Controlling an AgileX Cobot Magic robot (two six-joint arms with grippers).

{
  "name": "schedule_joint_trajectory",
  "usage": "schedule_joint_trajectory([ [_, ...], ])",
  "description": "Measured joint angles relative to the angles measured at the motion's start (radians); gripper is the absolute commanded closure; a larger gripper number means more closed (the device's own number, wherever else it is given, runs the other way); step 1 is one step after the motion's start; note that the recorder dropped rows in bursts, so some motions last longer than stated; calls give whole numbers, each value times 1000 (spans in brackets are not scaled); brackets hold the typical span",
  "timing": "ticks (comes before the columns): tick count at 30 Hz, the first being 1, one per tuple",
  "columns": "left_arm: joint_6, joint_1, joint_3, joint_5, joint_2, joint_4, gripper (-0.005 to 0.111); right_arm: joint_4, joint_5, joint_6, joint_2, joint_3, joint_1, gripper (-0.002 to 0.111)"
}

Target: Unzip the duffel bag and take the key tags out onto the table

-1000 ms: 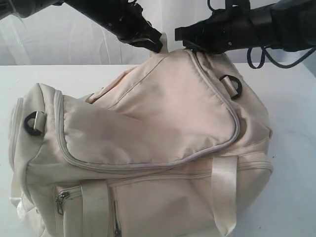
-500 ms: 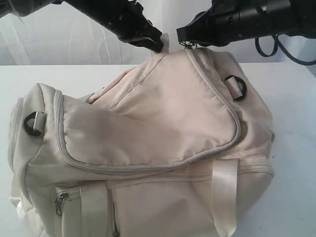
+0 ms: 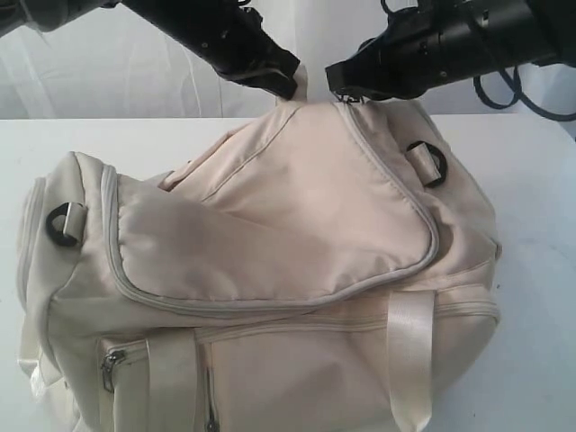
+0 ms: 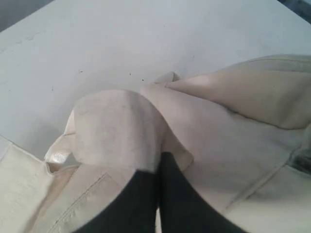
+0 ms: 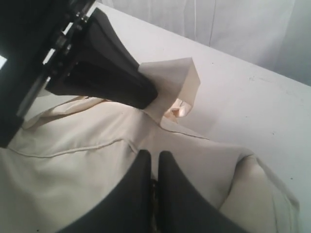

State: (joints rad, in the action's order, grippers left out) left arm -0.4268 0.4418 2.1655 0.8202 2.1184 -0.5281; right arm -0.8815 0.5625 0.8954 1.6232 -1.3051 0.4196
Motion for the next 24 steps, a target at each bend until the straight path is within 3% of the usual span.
schedule_joint_trajectory([
  [15, 42, 1, 6, -48, 24, -17, 107, 84, 39, -21, -87, 0, 0, 108],
  [24, 51, 3, 6, -57, 34, -15, 107, 344, 278, -299, -109, -1, 0, 108],
])
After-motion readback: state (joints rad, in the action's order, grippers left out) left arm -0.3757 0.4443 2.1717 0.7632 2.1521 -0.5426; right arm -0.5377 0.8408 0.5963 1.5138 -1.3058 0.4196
